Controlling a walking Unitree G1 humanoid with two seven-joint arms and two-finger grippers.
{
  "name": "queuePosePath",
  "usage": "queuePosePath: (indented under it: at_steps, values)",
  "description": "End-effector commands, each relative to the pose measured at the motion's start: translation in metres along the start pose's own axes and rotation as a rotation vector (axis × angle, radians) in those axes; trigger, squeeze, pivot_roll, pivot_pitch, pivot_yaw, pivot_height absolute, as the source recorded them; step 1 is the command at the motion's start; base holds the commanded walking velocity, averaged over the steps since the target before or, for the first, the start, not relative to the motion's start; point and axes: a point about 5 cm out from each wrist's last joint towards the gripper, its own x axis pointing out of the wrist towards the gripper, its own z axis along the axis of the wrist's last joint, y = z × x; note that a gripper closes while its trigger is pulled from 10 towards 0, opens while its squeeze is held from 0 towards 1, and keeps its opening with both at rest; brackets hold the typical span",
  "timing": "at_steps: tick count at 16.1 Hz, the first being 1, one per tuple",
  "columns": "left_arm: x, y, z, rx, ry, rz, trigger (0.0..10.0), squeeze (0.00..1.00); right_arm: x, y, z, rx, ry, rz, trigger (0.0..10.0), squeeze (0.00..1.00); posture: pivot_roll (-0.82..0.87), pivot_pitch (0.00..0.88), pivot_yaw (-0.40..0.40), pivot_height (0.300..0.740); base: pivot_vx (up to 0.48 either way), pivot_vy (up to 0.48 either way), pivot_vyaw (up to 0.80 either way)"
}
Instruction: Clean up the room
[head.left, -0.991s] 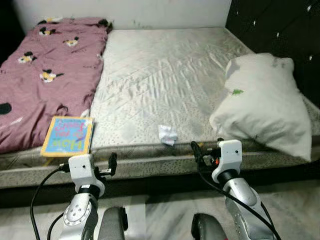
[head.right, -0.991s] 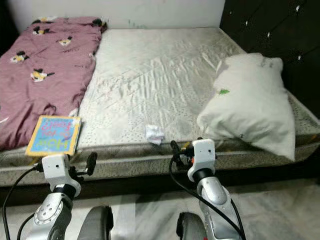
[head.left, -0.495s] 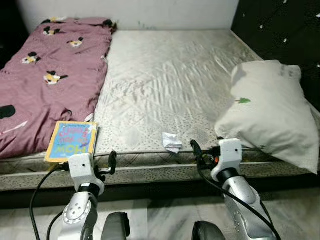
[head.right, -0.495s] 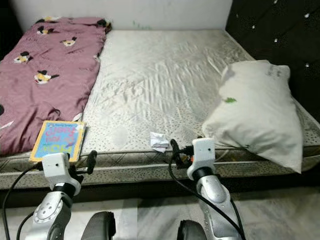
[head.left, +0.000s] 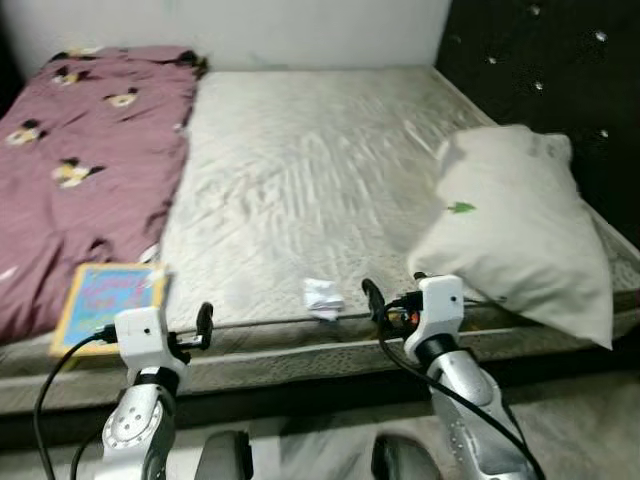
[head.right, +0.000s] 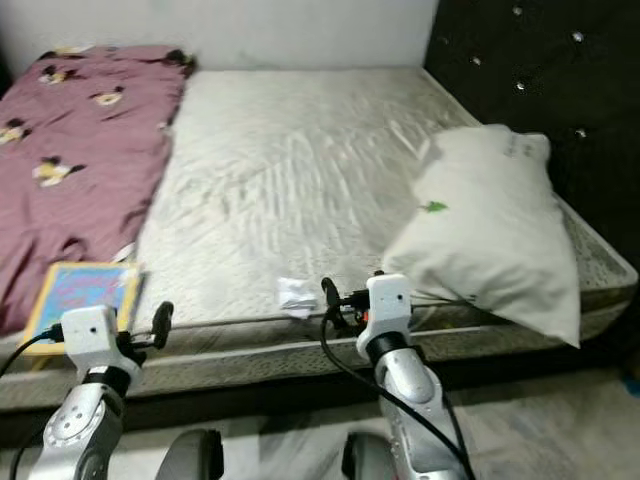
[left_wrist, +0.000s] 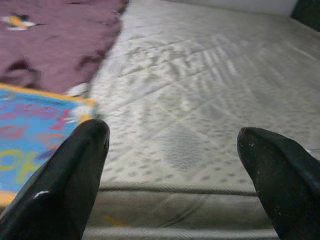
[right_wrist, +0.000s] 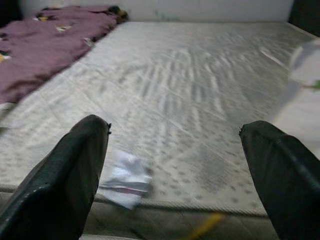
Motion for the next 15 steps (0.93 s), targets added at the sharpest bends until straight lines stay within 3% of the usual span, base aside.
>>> queuePosePath:
  at_steps: [1, 6, 11, 15]
  values:
    - [0.0009, -0.0102, -0.001, -0.008, 0.006, -0.033, 10.0, 0.0, -0.0023, -0.0106, -0.0009, -0.006, 0.008, -0.034, 10.0, 0.0, 0.03, 0.028, 0.0, 0.59, 0.319, 0.0, 0.0]
    - [0.0012, -0.0101, -0.0016, -0.007, 0.011, -0.03, 10.0, 0.0, -0.002, -0.01, -0.001, -0.004, 0.009, -0.03, 10.0, 0.0, 0.03, 0.028, 0.0, 0.59, 0.305, 0.0, 0.58]
    - [0.0017, -0.0107, -0.0031, -0.007, 0.022, -0.03, 10.0, 0.0, -0.0017, -0.0093, -0.0021, -0.007, 0.015, -0.021, 10.0, 0.0, 0.03, 0.026, -0.001, 0.59, 0.0, 0.0, 0.74]
    - [0.0018, -0.0107, -0.0039, -0.009, 0.026, -0.03, 10.0, 0.0, -0.0017, -0.0099, -0.0033, 0.003, 0.02, -0.023, 10.0, 0.0, 0.03, 0.021, 0.0, 0.59, 0.0, 0.0, 0.0]
